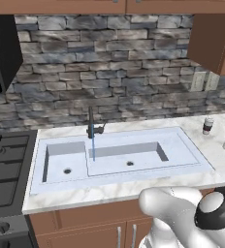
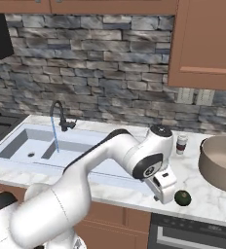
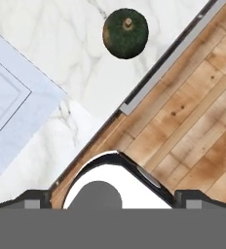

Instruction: Turn on the sink faucet. Then move the squash from the counter to the sink. Turn off the sink. Move the vegetable from the sink to the pot next to the stove. Finally move the pot to the front left burner.

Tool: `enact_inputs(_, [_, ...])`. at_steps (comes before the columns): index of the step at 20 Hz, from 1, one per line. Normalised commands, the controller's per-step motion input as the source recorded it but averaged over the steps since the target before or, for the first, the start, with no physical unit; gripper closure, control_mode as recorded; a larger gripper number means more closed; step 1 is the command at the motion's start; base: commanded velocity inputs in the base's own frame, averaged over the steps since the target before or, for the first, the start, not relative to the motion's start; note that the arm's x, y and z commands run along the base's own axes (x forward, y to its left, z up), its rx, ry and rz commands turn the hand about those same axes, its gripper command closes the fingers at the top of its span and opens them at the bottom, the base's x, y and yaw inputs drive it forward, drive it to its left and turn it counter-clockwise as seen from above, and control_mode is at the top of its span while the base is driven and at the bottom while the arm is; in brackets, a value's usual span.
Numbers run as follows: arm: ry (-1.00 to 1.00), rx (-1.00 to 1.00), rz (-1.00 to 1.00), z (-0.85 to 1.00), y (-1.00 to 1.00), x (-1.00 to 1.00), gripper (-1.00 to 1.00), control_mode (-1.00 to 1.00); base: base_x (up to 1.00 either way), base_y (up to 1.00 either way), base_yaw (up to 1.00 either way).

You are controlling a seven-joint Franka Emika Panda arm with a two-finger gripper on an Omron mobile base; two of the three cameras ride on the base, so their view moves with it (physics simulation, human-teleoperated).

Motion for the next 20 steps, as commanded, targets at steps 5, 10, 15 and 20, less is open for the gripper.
enact_inputs(5, [0.07, 0.00, 0.00, -0.13, -0.53, 0.32, -1.00, -1.00, 0.00, 0.00, 0.00])
enact_inputs(10, [0.13, 0.00, 0.00, -0.22, -0.51, 0.28, -1.00, -1.00, 0.00, 0.00, 0.00])
enact_inputs(15, [0.11, 0.00, 0.00, -0.30, -0.45, 0.19, -1.00, -1.00, 0.00, 0.00, 0.00])
enact_inputs(20, [0.03, 0.00, 0.00, -0.27, -0.30, 0.16, -1.00, -1.00, 0.00, 0.00, 0.00])
